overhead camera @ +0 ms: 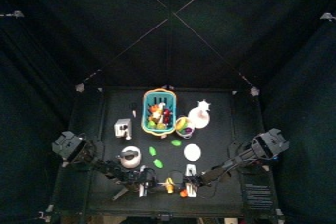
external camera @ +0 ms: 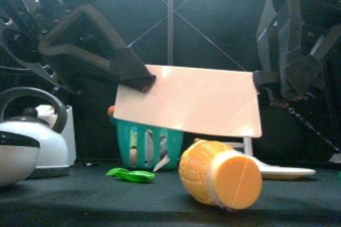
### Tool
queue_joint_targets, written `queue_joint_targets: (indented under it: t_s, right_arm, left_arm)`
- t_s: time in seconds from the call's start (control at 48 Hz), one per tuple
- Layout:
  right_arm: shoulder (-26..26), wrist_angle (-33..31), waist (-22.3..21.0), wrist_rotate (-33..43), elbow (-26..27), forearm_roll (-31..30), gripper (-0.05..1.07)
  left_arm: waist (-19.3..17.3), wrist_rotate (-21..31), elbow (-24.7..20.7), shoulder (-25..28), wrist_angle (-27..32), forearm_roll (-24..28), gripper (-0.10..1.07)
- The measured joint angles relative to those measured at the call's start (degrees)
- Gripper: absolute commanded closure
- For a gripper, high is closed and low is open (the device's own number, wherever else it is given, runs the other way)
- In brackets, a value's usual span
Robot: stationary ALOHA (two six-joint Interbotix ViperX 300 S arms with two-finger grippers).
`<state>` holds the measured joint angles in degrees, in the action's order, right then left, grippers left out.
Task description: Cut corn
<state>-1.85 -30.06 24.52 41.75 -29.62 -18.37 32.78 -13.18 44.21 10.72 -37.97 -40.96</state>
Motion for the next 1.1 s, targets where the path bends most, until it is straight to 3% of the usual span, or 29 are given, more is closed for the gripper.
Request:
queue_joint_targets:
  t_s: [0.812, 1.104]
  right_arm:
    - [-2.11, -0.09, -0.18, -0.09, 0.18, -0.26, 0.63]
    - [-3.52, -0.09, -1.14, -0.18, 0.53, -0.79, 0.63]
  left_arm:
    - [-0.26, 0.09, -0.18, 3.34, 0.97, -0.09, 0.64]
    - [-2.46, -0.26, 0.62, 3.43, 1.05, 0.79, 0.64]
